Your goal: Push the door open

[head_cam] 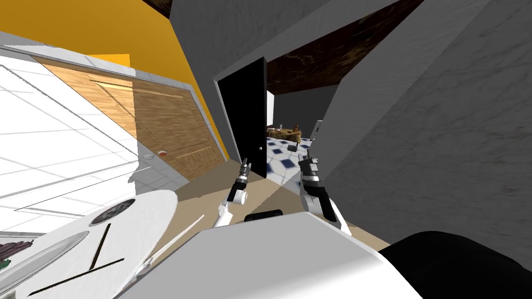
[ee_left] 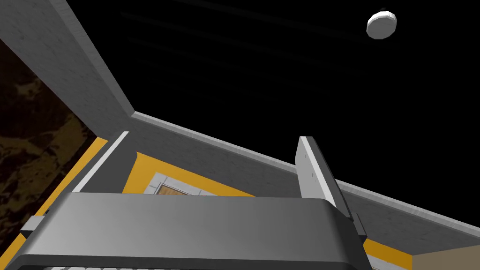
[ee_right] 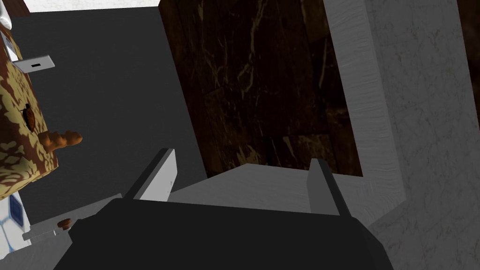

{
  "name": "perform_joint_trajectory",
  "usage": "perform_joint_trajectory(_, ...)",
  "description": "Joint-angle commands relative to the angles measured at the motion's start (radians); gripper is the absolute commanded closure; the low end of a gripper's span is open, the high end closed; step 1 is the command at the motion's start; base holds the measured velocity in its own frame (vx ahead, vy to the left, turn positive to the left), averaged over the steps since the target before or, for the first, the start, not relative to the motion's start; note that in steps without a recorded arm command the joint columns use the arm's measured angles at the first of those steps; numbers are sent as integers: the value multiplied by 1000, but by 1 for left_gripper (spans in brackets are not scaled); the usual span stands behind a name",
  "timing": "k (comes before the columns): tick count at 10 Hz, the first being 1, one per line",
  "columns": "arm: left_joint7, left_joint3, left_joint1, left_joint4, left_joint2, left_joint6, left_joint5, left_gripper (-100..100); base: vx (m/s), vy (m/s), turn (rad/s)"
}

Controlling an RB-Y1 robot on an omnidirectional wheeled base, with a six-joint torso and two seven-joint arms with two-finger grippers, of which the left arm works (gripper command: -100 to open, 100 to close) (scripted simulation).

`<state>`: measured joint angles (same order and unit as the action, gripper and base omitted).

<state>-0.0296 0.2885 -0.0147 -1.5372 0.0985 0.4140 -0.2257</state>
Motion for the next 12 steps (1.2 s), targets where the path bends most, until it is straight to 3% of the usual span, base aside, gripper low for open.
perform_joint_trajectory(1, -4, 13, 27, 41, -2, -2, -5, -100, 87, 52, -39)
perform_joint_trajectory(12, -24, 114, 175, 291, -18, -9, -40, -100, 100, 63, -38)
